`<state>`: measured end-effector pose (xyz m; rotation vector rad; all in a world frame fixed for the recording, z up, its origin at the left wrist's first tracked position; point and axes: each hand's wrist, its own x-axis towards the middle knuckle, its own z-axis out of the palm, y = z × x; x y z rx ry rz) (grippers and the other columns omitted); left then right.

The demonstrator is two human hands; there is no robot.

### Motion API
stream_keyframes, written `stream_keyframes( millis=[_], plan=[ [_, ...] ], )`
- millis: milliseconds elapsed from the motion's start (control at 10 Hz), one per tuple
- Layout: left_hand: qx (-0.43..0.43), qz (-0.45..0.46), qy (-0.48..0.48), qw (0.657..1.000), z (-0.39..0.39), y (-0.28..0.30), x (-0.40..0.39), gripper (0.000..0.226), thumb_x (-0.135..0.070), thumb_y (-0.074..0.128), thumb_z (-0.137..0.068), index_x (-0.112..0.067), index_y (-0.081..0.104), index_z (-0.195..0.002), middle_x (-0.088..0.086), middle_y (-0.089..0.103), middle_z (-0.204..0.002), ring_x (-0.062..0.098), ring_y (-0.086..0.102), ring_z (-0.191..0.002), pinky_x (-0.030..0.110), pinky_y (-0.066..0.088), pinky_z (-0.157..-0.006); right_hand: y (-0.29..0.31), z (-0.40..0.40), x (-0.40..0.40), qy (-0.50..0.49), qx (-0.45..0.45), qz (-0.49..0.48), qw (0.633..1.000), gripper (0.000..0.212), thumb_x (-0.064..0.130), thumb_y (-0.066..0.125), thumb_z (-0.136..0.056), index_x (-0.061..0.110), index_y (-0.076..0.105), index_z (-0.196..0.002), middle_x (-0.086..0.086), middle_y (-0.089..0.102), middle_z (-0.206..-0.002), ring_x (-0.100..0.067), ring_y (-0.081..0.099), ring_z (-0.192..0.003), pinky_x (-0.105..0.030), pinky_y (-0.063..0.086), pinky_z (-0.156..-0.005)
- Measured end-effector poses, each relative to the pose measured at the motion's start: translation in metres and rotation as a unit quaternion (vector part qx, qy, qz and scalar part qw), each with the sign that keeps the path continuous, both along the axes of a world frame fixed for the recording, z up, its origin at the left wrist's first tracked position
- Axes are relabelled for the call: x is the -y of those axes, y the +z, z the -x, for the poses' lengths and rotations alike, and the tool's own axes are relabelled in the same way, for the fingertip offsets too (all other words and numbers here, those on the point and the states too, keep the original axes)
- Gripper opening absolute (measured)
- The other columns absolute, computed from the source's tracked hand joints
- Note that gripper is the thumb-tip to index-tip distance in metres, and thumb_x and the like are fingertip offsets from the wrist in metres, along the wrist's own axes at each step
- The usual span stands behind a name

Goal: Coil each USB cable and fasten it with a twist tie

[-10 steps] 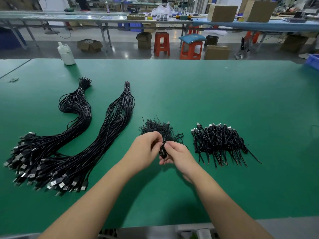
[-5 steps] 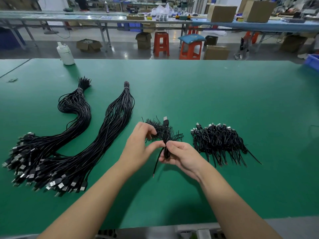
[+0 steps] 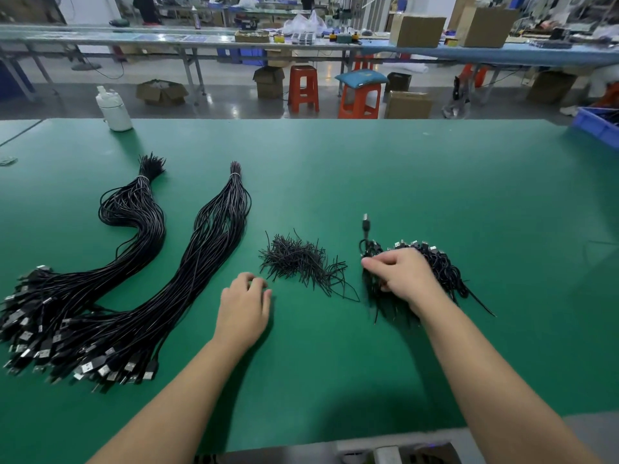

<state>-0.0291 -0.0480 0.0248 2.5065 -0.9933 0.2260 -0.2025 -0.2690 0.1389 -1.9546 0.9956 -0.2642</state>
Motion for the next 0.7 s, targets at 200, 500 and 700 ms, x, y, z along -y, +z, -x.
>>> stream_keyframes(
  millis=[200,500,700],
  plan=[
    [0.047,-0.029,0.017,0.998,-0.004,-0.023,-0.012,0.011,-0.019,0.058,-0.088,-0.012,0.066,-0.091,0.007,0.058,-0.103,0.027,0.052,-0.092,0.039,0.041,-0.076,0.011,-0.006,0.067,-0.043,-0.200,0.145,0.968,0.035,0.043,0.068,-0.091,0.009,0.073,-0.088,-0.011,0.073,-0.073,-0.029,0.072,-0.075,-0.041,0.060,-0.079],
    [0.036,-0.030,0.025,0.999,-0.006,-0.024,-0.010,0.011,-0.015,0.066,-0.081,-0.015,0.066,-0.092,0.002,0.058,-0.098,0.023,0.051,-0.092,0.035,0.041,-0.077,-0.017,-0.017,0.085,-0.041,-0.306,0.204,0.929,0.049,0.048,0.068,-0.089,0.001,0.061,-0.079,-0.009,0.060,-0.071,-0.025,0.056,-0.064,-0.027,0.039,-0.052],
    [0.036,-0.005,0.032,0.999,-0.006,-0.028,-0.011,0.011,-0.015,0.062,-0.083,-0.016,0.063,-0.095,0.000,0.057,-0.097,0.020,0.051,-0.091,0.035,0.042,-0.077,-0.007,-0.012,0.079,-0.028,-0.081,0.216,0.973,0.034,0.042,0.061,-0.096,0.015,0.070,-0.114,-0.002,0.071,-0.106,-0.019,0.063,-0.090,-0.030,0.049,-0.073]
  ],
)
